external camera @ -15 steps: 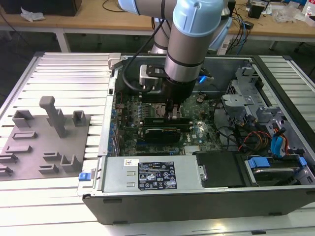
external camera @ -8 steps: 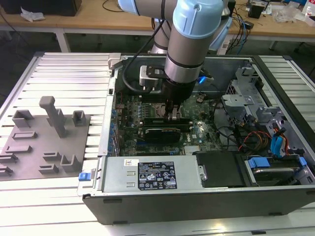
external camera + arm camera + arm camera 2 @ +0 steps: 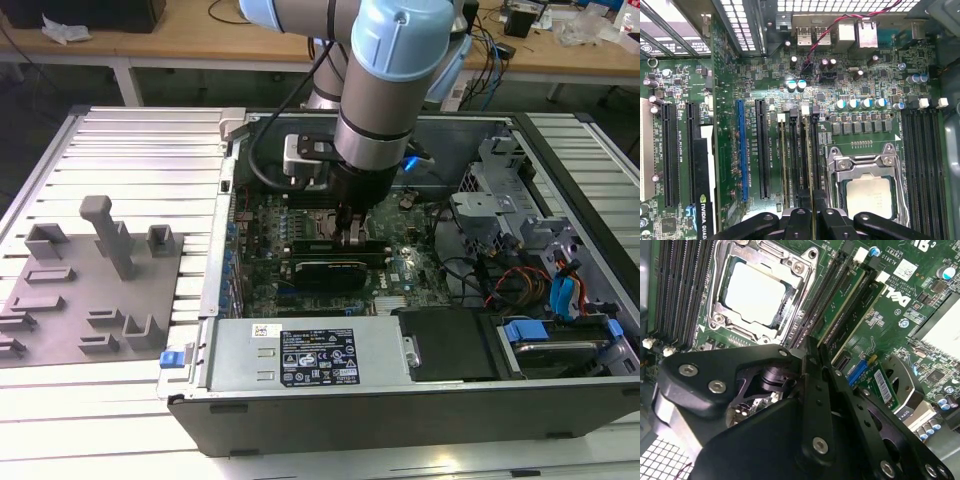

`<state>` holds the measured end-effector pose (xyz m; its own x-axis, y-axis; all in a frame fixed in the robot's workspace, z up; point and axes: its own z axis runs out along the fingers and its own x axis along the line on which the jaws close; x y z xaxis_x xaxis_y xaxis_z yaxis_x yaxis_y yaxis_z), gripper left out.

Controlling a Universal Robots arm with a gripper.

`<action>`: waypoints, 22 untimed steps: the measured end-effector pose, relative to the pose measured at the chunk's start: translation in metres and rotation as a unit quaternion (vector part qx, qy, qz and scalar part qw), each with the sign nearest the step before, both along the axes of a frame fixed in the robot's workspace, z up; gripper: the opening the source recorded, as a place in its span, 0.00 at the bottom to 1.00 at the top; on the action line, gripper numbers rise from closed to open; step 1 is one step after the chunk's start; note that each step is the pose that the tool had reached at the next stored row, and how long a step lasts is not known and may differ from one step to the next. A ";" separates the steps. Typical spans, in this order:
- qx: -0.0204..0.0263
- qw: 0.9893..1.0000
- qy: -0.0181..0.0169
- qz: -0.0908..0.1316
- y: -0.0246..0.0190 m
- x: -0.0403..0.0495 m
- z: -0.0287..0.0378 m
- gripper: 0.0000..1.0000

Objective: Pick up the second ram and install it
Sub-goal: 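Insert the second ram into the second slot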

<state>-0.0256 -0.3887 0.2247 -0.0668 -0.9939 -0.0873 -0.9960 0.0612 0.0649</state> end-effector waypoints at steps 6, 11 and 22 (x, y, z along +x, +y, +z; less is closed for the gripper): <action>0.001 1.000 0.000 0.000 0.0002 0.0003 -0.0016 0.15; -0.001 1.000 0.000 0.001 0.0002 0.0001 0.0104 0.21; -0.019 1.000 0.000 0.001 0.0023 0.0001 0.0463 0.11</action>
